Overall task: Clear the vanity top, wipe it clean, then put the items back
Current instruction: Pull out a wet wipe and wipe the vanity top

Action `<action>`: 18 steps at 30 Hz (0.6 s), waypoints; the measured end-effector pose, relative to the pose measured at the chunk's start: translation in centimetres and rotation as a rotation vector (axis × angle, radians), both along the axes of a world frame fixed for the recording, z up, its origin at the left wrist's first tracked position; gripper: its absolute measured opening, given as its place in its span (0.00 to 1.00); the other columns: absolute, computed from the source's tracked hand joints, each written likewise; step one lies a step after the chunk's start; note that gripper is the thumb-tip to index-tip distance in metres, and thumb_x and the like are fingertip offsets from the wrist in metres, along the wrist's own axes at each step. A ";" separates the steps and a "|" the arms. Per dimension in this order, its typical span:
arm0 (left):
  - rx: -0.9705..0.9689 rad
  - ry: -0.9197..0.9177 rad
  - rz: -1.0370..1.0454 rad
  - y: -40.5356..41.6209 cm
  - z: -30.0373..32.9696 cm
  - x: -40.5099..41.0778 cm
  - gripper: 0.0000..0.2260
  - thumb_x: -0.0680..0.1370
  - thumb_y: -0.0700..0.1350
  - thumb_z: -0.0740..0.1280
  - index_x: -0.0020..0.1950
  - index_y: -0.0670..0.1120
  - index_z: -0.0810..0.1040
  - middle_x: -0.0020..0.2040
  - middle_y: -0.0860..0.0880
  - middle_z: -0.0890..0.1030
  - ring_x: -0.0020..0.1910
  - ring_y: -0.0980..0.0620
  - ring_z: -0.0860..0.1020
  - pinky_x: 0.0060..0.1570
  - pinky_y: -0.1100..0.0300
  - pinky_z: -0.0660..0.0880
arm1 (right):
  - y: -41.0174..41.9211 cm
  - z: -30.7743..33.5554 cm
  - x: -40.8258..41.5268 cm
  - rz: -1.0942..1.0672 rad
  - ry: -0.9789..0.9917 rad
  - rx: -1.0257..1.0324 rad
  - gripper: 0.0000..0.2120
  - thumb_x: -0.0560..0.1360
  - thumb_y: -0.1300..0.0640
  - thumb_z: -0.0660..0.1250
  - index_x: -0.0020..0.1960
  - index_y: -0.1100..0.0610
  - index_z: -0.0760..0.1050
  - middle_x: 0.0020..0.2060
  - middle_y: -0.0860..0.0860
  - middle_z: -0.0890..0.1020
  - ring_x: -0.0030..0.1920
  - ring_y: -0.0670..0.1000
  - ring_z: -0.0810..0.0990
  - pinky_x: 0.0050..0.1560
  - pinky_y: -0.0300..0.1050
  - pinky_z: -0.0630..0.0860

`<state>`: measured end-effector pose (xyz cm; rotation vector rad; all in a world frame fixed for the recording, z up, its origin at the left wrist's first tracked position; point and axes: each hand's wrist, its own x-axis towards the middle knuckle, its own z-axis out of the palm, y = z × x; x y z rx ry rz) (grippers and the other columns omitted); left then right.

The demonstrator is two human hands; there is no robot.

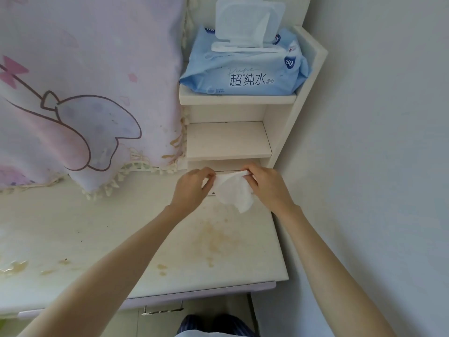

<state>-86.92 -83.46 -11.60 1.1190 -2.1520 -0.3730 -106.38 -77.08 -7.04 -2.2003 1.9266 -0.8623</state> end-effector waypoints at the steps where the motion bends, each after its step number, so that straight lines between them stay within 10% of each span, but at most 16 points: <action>1: -0.064 -0.020 -0.009 0.0 0.3 0.5 0.13 0.76 0.48 0.59 0.46 0.43 0.80 0.40 0.47 0.83 0.38 0.46 0.81 0.33 0.57 0.76 | 0.1 -0.1 -0.1 0.005 0.045 -0.028 0.05 0.76 0.62 0.63 0.50 0.60 0.76 0.37 0.55 0.82 0.38 0.58 0.79 0.36 0.51 0.76; 7: -0.306 -0.086 -0.128 3.0 -1.6 4.2 0.08 0.76 0.42 0.63 0.44 0.41 0.81 0.47 0.47 0.83 0.47 0.50 0.78 0.48 0.60 0.73 | 4.5 -3.9 0.8 0.125 0.197 -0.092 0.06 0.73 0.61 0.63 0.45 0.58 0.78 0.34 0.53 0.80 0.37 0.56 0.78 0.37 0.47 0.75; 12: 0.017 -0.353 -0.179 8.6 -8.6 8.0 0.23 0.81 0.53 0.47 0.52 0.45 0.80 0.54 0.48 0.81 0.53 0.49 0.79 0.52 0.55 0.77 | 8.6 -9.7 2.4 0.214 0.097 0.664 0.17 0.82 0.50 0.52 0.63 0.56 0.72 0.57 0.53 0.79 0.58 0.53 0.75 0.55 0.48 0.71; 18: 0.234 -0.500 0.010 14.4 -11.8 8.3 0.21 0.79 0.49 0.51 0.62 0.41 0.76 0.61 0.45 0.78 0.60 0.46 0.77 0.64 0.52 0.65 | 6.3 -14.4 7.2 0.085 0.139 0.573 0.29 0.79 0.42 0.35 0.76 0.51 0.52 0.76 0.55 0.50 0.75 0.58 0.42 0.73 0.50 0.43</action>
